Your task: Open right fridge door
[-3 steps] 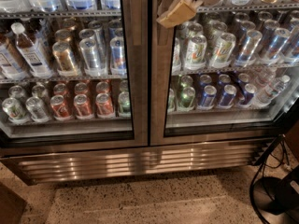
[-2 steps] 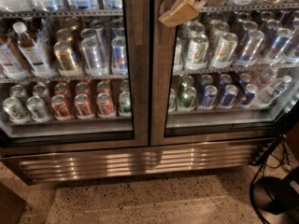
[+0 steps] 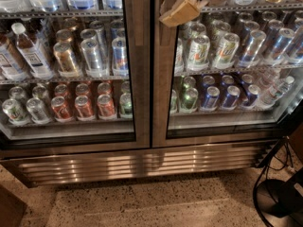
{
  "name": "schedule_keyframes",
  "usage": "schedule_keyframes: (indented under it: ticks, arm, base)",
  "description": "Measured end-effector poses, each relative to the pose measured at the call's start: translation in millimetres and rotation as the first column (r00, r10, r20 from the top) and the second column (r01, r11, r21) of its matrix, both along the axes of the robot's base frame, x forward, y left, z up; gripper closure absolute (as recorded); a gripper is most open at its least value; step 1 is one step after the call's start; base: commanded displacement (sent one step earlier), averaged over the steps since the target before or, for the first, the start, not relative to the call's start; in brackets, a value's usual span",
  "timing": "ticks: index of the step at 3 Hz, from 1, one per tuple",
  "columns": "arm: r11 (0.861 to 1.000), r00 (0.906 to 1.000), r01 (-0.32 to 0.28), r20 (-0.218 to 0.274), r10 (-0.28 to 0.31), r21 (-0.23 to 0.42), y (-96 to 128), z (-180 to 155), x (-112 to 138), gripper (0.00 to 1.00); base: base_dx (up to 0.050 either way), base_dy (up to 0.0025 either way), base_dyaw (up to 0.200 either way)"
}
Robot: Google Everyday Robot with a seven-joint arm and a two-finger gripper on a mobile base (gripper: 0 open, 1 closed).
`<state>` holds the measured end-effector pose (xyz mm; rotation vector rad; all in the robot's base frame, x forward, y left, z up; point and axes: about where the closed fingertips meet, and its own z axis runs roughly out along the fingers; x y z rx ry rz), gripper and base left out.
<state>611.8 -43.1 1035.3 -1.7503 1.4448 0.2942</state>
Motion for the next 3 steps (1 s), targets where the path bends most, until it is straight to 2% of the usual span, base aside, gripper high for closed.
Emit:
schedule_keyframes:
  ticks: [3]
  arm:
    - [1.000, 0.9997, -0.025, 0.002, 0.025, 0.000, -0.8, -1.1, 0.8, 1.00]
  base:
    - [0.000, 0.00000, 0.000]
